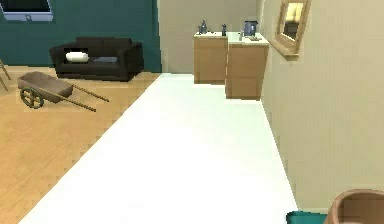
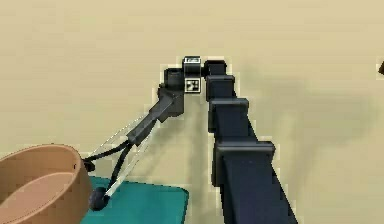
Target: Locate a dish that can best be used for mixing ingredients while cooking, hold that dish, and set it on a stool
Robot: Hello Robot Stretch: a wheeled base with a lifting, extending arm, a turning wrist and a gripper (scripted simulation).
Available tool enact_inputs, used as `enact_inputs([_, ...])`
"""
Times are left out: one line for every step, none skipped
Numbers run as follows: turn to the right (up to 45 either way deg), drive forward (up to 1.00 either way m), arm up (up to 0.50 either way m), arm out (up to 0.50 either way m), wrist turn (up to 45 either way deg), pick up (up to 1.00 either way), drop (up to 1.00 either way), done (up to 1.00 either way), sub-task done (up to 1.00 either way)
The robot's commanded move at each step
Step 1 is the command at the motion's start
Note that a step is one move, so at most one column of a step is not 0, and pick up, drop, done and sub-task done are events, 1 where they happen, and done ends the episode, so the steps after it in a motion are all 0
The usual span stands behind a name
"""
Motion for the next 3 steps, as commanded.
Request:
enact_inputs([0.0,0.0,0.0,0.0,39.0,0.0,0.0,0.0,0.0])
enact_inputs([0.0,0.0,-0.04,0.0,0.0,0.0,0.0,0.0,0.0])
enact_inputs([0.0,0.0,-0.32,0.0,0.0,0.0,0.0,0.0,0.0])
